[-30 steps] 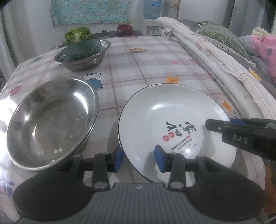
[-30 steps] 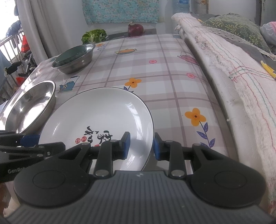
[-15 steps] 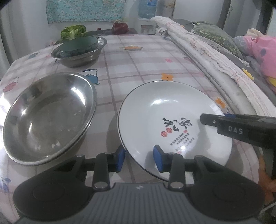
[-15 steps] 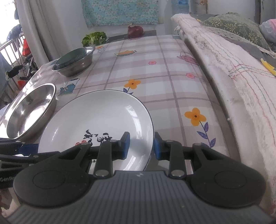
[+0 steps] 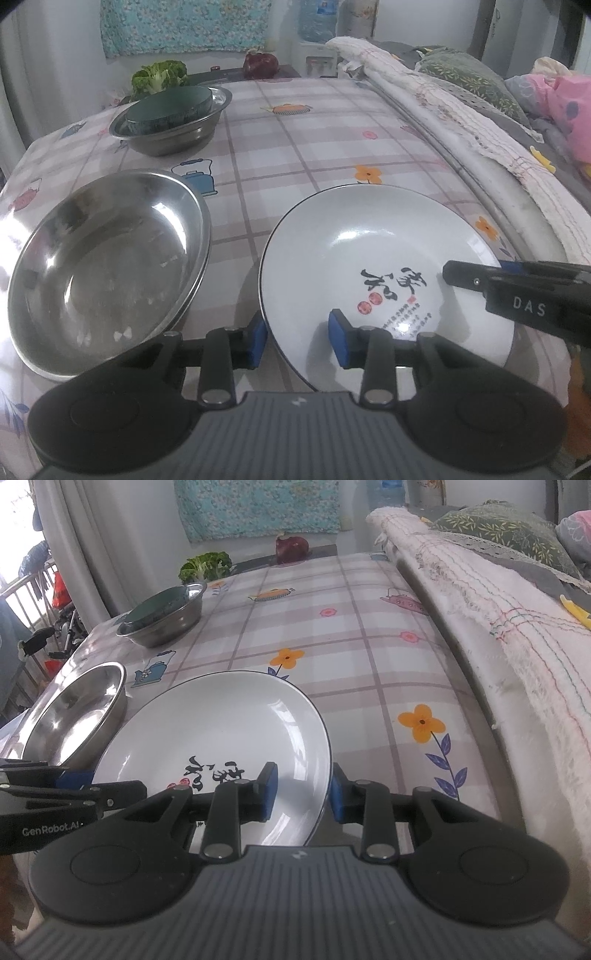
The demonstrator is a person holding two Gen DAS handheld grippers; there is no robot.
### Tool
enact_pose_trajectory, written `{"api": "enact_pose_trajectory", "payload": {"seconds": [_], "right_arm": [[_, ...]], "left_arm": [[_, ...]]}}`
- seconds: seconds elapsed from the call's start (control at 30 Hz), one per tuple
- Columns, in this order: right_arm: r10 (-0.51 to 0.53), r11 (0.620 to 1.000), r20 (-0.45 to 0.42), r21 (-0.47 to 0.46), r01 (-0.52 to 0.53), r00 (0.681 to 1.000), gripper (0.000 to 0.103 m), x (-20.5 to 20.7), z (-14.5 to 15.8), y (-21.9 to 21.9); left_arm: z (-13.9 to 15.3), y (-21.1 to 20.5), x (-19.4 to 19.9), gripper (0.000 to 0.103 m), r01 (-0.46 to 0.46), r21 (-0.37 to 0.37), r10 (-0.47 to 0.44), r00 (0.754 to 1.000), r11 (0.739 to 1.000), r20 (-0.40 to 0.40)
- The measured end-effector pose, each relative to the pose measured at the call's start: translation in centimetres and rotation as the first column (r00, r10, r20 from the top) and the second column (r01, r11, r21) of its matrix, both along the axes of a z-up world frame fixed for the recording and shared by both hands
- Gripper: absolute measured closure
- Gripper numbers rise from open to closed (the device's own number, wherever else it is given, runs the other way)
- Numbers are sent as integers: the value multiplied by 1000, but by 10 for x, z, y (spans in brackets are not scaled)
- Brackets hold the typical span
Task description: Organize plates and bowls
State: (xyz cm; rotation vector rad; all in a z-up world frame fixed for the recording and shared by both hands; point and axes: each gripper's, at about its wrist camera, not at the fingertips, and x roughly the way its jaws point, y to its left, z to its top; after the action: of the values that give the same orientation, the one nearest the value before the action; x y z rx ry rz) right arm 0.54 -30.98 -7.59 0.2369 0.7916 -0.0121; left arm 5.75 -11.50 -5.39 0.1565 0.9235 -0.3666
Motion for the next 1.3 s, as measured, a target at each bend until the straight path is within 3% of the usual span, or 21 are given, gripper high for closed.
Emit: {"api": "enact_pose_trajectory", "payload": {"seconds": [1.3], "right_arm": [[1,1000,2,1,-1,1000,73,0,0,0]], "left_arm": [[0,-3,4,65,-10,12,10,1000,1000,9]]}}
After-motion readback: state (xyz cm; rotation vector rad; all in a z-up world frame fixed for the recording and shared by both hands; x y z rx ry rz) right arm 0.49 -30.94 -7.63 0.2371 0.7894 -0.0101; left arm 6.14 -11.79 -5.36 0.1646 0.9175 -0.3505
